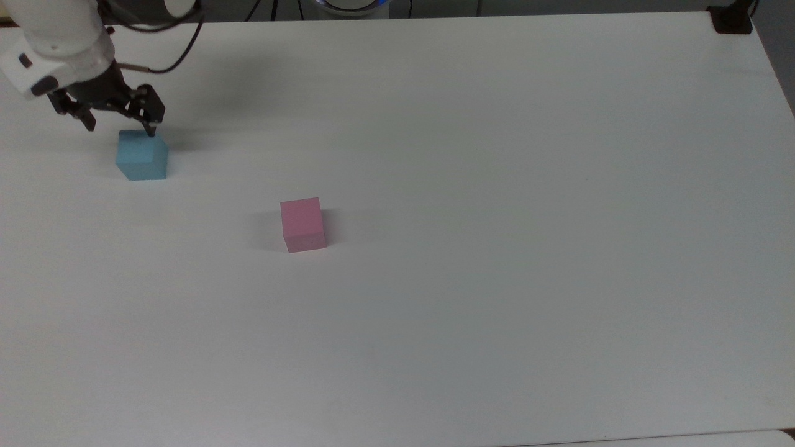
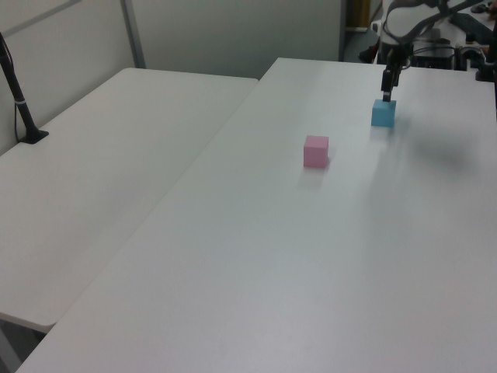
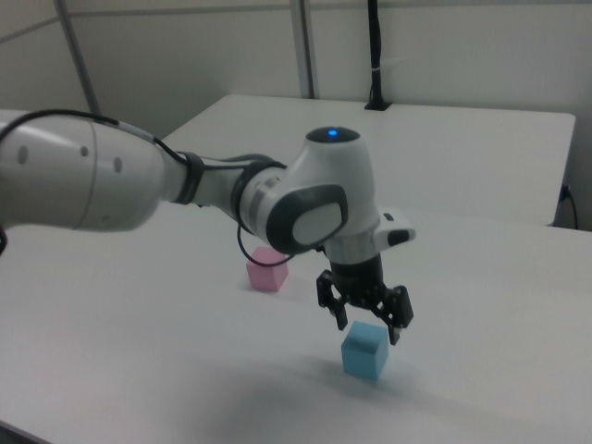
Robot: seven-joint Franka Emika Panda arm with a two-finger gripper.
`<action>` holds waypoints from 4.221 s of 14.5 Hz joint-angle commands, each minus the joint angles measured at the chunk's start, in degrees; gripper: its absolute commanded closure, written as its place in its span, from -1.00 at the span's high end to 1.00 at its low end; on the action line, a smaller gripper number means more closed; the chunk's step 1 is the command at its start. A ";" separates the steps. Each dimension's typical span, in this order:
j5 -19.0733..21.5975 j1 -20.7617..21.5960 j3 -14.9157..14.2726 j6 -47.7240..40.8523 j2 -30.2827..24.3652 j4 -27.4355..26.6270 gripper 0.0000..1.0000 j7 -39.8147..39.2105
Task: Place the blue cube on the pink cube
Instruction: 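Lower the gripper over the light-blue cube and close on it, then lift the light-blue cube and carry it above the pink cube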
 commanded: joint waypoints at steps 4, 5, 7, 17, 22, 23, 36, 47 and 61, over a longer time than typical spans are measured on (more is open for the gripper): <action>0.27 0.07 0.19 4.05 3.03 -0.01 1.00 3.05; 0.27 0.07 0.28 4.05 3.21 -0.19 0.90 3.05; 0.27 0.07 0.46 3.97 3.12 -0.28 0.45 3.14; 1.50 0.16 0.63 2.12 2.77 0.25 -0.31 3.23; 2.46 0.07 0.63 -0.42 1.72 0.95 1.00 4.62; 2.55 0.07 0.63 -0.78 1.63 0.95 1.00 5.41; 2.64 0.42 3.09 -0.08 2.24 -1.41 1.00 13.24; 3.35 0.68 11.25 -16.24 -0.31 11.75 -0.24 19.56; -4.21 14.39 15.22 -11.42 8.30 19.68 -0.26 21.42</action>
